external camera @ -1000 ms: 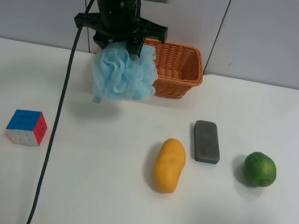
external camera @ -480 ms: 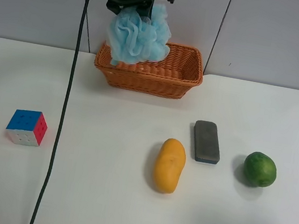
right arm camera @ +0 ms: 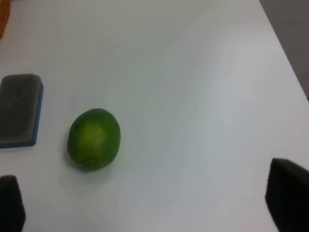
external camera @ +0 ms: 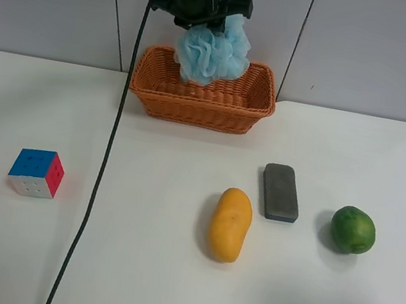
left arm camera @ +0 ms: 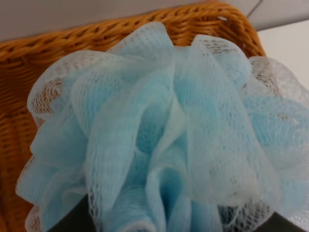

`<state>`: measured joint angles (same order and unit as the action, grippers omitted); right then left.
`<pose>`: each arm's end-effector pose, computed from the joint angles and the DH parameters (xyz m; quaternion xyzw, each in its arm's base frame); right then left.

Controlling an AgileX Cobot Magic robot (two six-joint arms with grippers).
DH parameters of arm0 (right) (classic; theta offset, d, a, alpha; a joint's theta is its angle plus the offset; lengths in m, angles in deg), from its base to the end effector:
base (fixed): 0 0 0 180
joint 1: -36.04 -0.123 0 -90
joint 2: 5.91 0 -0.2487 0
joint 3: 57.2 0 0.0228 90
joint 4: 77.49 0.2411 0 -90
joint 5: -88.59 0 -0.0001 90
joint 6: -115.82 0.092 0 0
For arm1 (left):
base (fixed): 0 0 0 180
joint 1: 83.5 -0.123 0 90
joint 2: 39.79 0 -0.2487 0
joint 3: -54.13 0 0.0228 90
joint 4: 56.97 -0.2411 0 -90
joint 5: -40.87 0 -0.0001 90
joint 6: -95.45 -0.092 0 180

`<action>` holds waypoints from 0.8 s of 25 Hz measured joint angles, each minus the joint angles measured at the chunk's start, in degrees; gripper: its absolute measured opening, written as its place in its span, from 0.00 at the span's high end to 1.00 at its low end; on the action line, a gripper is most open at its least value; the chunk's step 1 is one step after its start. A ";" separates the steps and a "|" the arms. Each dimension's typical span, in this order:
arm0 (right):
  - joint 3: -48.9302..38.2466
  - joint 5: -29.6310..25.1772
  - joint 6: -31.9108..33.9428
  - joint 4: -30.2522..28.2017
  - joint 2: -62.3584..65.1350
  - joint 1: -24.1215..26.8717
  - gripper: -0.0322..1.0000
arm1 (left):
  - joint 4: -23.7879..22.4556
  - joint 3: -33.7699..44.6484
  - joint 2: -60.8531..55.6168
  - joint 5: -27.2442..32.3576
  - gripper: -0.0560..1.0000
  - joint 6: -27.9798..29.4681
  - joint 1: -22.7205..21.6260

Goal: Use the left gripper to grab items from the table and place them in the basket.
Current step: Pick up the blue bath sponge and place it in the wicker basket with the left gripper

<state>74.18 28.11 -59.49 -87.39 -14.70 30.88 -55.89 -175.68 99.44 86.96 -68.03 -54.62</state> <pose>0.0268 -0.0114 0.2680 -0.0012 0.8535 -0.0418 0.5194 0.4316 -0.2395 0.2450 0.0962 0.9205 -0.1542 0.3458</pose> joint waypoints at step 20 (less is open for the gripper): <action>0.00 0.00 0.00 0.00 0.00 0.00 0.01 | 0.07 0.00 8.22 -6.45 0.28 -0.10 -0.04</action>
<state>74.18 28.11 -59.49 -87.39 -14.70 30.88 -55.81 -175.68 107.66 80.51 -68.13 -54.67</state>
